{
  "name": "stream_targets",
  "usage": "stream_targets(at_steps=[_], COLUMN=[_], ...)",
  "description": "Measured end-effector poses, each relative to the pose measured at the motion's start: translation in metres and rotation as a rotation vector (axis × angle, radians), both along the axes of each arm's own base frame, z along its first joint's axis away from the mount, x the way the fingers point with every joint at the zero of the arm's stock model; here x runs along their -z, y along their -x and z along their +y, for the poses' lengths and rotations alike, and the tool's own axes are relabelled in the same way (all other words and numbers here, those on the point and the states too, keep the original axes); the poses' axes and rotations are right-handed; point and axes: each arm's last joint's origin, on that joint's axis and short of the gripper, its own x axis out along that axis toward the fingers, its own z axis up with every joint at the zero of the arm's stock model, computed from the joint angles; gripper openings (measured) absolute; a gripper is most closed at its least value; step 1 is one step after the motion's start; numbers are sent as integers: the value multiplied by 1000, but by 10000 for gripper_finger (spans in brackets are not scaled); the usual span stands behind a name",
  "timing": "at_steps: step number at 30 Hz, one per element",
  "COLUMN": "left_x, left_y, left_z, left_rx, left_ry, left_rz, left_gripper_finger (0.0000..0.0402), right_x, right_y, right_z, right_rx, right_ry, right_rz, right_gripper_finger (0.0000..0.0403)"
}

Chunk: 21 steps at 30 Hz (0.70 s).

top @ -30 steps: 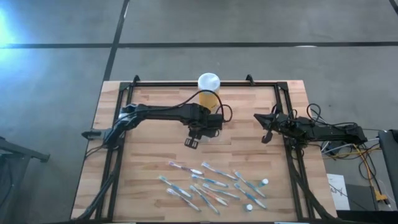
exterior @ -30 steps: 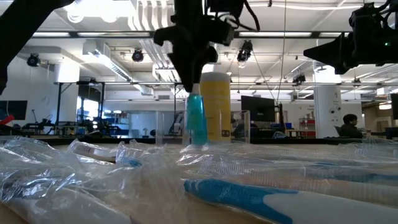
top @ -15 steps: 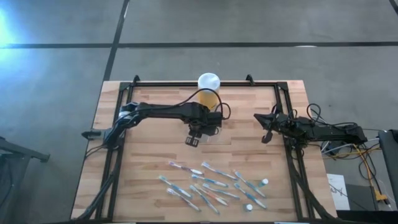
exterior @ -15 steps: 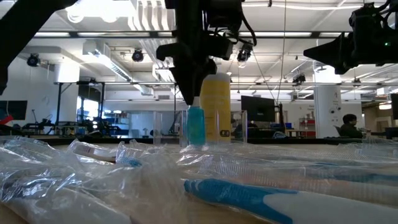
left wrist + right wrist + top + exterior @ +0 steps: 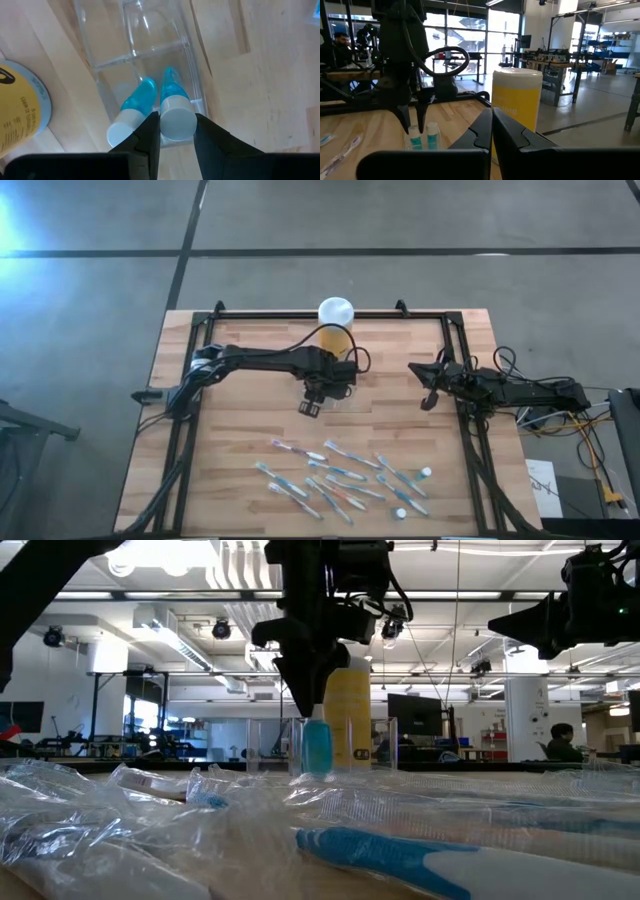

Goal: Pick & Place toothbrushing station
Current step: Put the mouthwash bottle into the transparent organizer

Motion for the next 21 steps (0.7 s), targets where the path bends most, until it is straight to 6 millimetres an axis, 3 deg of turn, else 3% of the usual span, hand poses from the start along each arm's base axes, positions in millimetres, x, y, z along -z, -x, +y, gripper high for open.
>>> stream_targets(at_steps=[10, 17, 21], left_x=[5, 6, 2], left_y=[1, 0, -1], left_z=[1, 2, 2], left_rx=[-34, -66, -72], left_ry=[13, 22, 24], left_rz=[3, 3, -13], left_gripper_finger=[95, 152, 162], right_x=[0, 0, 0], right_y=[0, 0, 0], right_z=[0, 0, 0], right_rx=[0, 0, 0], right_ry=[0, 0, 0], right_rz=[0, 0, 0], right_gripper_finger=[8, 8, 8])
